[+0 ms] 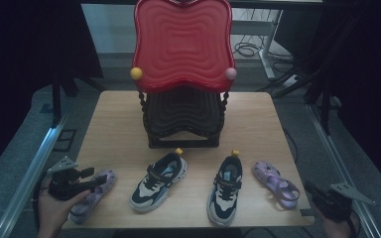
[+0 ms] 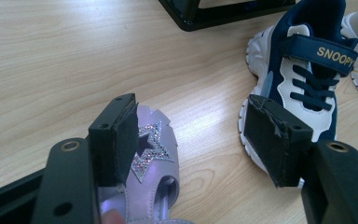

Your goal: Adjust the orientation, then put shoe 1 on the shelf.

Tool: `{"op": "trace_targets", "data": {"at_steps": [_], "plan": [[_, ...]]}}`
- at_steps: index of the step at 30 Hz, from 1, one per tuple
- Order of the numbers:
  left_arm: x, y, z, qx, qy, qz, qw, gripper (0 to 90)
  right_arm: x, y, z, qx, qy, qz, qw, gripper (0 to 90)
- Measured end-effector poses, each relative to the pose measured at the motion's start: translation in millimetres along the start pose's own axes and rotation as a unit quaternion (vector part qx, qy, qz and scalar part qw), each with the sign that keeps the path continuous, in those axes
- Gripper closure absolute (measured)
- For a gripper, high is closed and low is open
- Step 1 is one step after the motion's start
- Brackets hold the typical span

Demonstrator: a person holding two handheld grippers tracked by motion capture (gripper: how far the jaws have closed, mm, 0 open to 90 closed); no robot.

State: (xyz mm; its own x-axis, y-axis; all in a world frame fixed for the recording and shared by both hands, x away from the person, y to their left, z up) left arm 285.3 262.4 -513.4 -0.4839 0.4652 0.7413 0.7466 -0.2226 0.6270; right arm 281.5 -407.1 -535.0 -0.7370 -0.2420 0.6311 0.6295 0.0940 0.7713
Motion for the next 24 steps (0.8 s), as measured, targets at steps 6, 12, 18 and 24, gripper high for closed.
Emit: {"op": "trace_targets", "data": {"at_steps": [6, 12, 18, 24], "plan": [[0.6, -1.3, 0.0, -0.002, 0.002, 0.001, 1.0000, 35.6, -1.0, 11.1, 20.8, 0.011, 0.052, -0.011, 0.9985, 85.5], [6.5, -1.3, -5.3, -0.003, 0.010, -0.008, 0.9999, 35.8, -3.3, 12.4, 37.1, 0.042, 0.060, -0.009, 0.9972, 70.2], [18.1, 1.4, -7.1, -0.012, 0.017, -0.030, 0.9993, 36.4, -10.8, 7.5, 40.3, 0.046, 0.069, -0.003, 0.9966, 63.1], [34.1, -5.1, -2.5, 0.002, 0.012, -0.049, 0.9987, 36.6, -15.3, 10.0, 48.1, 0.050, 0.080, -0.002, 0.9956, 58.1]]}}
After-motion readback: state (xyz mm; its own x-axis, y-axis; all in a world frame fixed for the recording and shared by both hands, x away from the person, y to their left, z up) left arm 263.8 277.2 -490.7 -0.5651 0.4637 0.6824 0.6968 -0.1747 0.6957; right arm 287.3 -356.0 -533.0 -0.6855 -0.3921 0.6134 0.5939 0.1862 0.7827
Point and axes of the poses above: each handheld gripper's, and its own axes: x roughly backward along the jaws, y roughly out of its top, z roughly to its left, the point moved 8 cm from there along -x, roughly forward along the jaws, and after that the axes turned 9 degrees about z, right-handed, at the moved point
